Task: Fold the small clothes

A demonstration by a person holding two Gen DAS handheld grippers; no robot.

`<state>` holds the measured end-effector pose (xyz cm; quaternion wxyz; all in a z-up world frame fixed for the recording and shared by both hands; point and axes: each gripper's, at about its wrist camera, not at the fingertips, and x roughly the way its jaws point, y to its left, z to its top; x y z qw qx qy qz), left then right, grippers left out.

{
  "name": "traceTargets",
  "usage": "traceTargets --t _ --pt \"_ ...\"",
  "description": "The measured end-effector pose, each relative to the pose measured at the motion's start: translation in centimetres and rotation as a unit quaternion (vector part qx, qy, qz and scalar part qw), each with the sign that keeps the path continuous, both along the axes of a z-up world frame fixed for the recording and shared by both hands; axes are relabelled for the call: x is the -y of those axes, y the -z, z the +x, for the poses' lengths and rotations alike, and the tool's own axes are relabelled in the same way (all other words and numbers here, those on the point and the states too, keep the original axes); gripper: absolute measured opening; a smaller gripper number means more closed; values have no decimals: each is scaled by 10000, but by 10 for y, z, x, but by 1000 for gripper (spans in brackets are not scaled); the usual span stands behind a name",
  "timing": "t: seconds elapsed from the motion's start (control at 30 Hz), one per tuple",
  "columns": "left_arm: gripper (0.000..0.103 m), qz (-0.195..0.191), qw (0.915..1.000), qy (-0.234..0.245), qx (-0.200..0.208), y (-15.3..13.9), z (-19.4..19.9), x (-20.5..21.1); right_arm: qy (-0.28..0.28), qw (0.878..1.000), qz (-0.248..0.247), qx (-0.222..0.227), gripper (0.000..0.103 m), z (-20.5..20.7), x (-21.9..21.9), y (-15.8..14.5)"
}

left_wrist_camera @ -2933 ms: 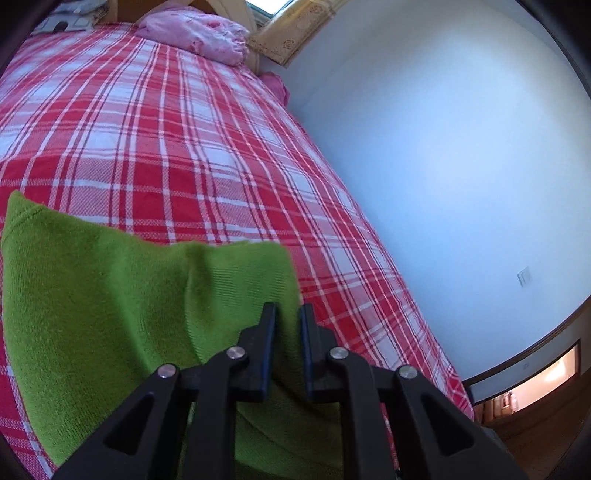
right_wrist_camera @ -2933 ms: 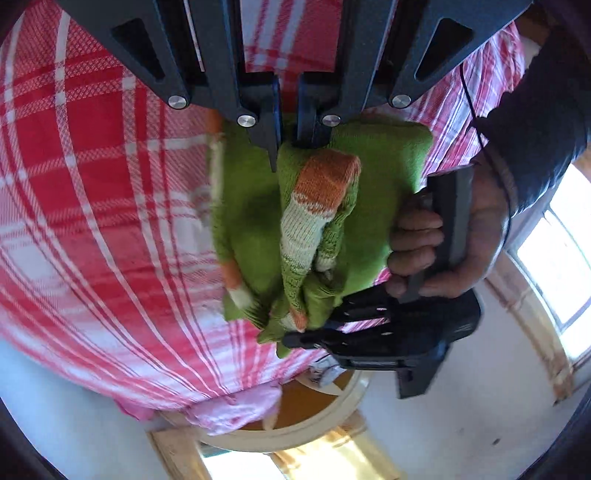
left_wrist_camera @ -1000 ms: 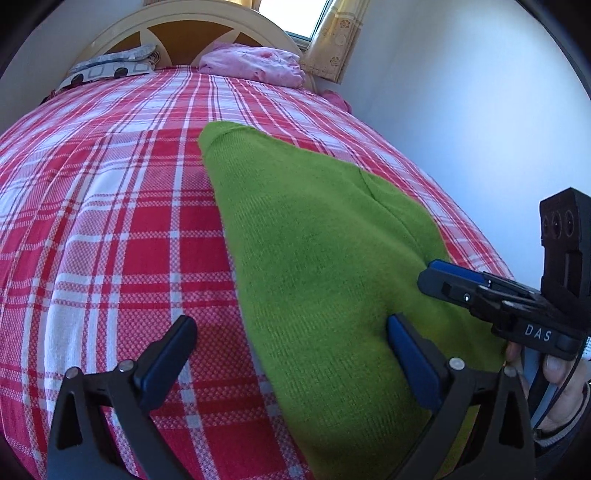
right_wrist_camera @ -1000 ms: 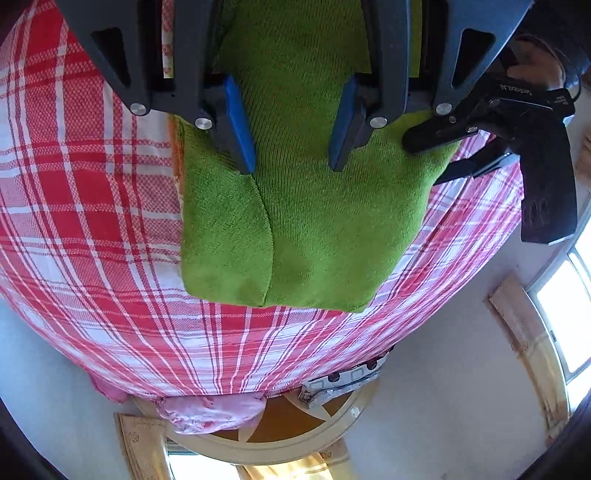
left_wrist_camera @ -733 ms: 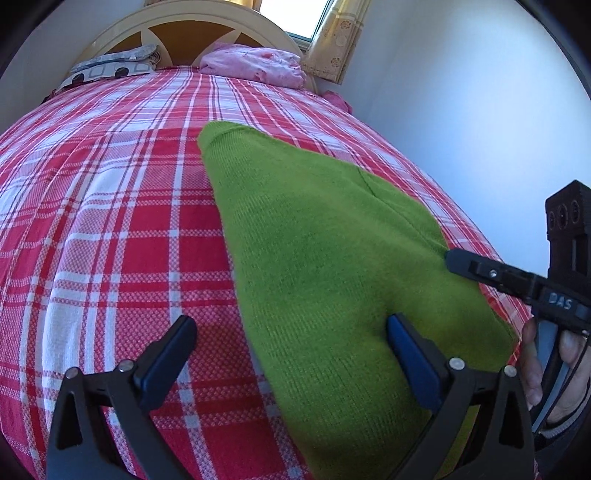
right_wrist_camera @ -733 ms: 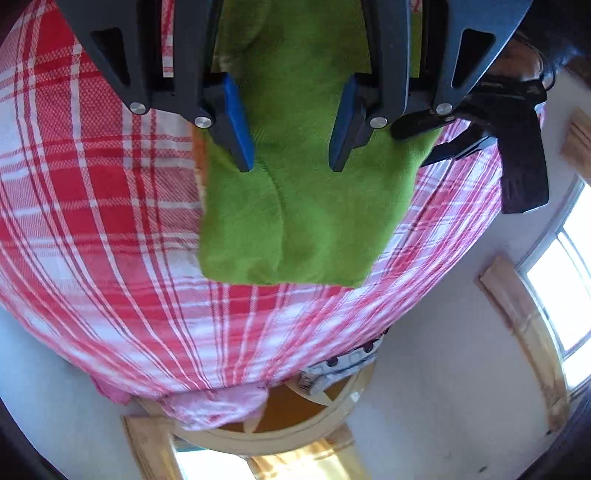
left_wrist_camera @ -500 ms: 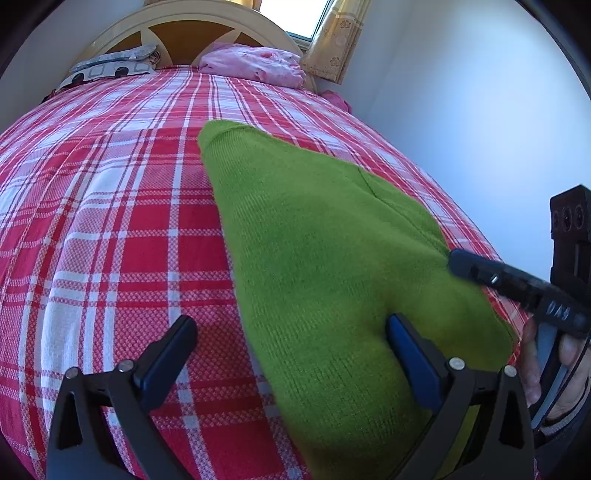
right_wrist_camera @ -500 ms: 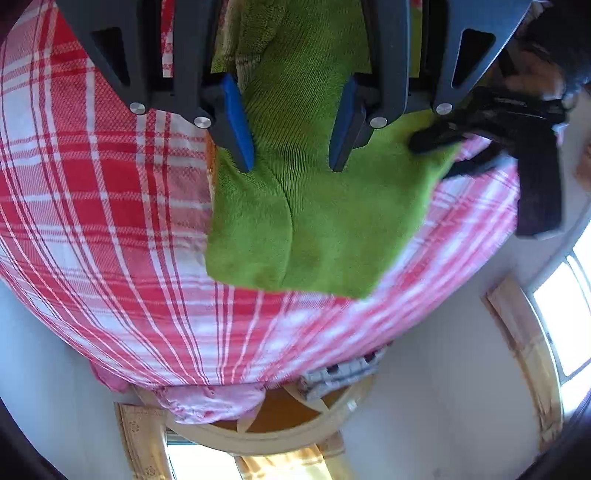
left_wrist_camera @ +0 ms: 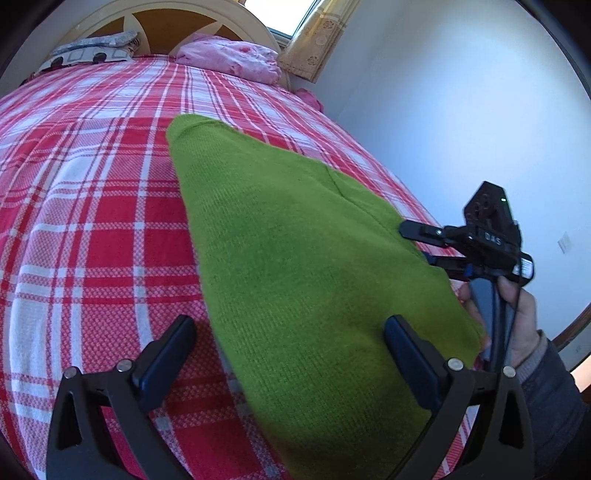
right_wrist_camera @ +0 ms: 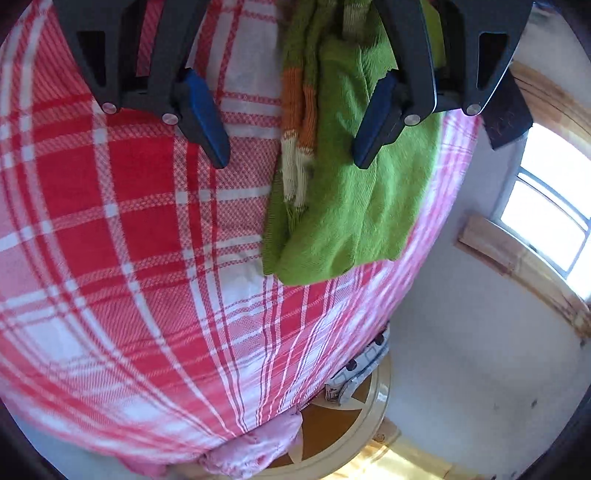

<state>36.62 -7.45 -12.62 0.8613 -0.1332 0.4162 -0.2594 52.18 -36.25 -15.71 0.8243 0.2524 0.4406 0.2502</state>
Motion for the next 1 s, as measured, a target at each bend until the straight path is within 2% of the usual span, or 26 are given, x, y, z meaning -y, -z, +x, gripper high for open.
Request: traceTargets --t 0.2,0.4,0.47,0.5,0.6,0.67,0.77,0.87,1.0 --pt "103 -154 9998 139 -48 1 2 2 -198 9994 292 -9 70 13 -8 5" --pt "103 -468 9986 223 -112 2 3 0 -747 9961 465 -41 69 19 -36 11" --pt "103 -530 9982 242 -137 3 4 -1 -757 9953 579 -143 49 21 -39 16" --pt "102 -536 9982 243 -132 2 3 -1 -743 9958 520 -147 47 22 -41 18" --pt "93 -526 9983 243 -115 2 2 -1 -760 9960 463 -59 40 16 -44 18" --pt "78 -486 9986 153 -118 1 -1 -2 -729 9969 269 143 36 6 -50 15" --pt "64 -406 9990 135 -104 -4 -6 -2 -681 9969 142 354 34 -4 -56 10" --pt "57 -473 9987 82 -166 -9 -13 -4 -594 9968 161 517 34 -16 -59 5" --pt "52 -650 9975 40 -275 -11 -27 -12 -577 9959 167 676 34 -36 -61 -4"
